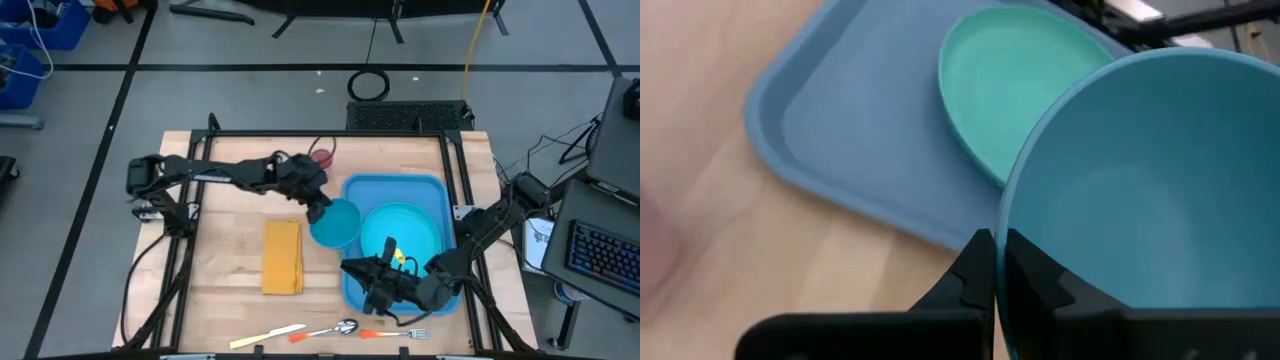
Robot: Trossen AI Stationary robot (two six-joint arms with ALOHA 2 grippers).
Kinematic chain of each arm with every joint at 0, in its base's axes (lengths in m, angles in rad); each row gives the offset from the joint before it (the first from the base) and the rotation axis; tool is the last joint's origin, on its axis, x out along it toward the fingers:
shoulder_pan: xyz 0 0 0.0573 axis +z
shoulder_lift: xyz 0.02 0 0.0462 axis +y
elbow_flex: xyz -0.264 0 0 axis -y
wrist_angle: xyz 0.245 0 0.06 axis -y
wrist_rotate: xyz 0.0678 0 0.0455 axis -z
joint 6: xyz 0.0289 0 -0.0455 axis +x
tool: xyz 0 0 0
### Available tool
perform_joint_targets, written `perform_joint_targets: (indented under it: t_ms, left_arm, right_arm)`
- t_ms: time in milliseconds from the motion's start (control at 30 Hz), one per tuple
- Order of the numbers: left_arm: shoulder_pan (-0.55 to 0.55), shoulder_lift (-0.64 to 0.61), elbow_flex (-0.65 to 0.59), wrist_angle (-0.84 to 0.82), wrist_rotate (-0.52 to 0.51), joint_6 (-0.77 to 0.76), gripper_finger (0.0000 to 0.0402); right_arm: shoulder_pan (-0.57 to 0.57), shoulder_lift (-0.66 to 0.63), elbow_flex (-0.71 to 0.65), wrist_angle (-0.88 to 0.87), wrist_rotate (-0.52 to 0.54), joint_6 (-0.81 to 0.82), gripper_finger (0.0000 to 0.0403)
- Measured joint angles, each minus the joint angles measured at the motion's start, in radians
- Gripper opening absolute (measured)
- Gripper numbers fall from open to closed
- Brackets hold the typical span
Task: Set up tray
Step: Put the bowl on the blue plate on the blue tray
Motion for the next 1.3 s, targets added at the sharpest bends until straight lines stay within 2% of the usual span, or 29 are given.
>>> perform_joint_targets:
  t_ms: [200,400,867,1167,1300]
  left_arm:
    - [0.010,0.128,0.146,-0.048,0.021,0.025,0.0008]
    - [0.007,0.242,0.282,-0.061,0.047,0.040,0.0008]
    - [0.007,0.464,0.571,-0.098,0.047,0.037,0.0008]
    - [-0.019,0.596,0.761,-0.245,0.043,0.018,0.0008]
    - [-0.027,0.607,0.781,-0.240,0.000,0.018,0.0008]
  right_arm:
    - [0.071,-0.014,0.000,0.005,0.006,-0.027,0.0008]
    - [0.127,-0.014,0.001,0.021,0.130,-0.043,0.0003]
    - [0.258,-0.014,0.001,0.130,0.123,-0.063,0.0001]
    - [0.271,-0.014,0.000,0.133,0.121,0.000,0.0001]
    - [0.271,-0.014,0.000,0.133,0.119,0.011,0.0001]
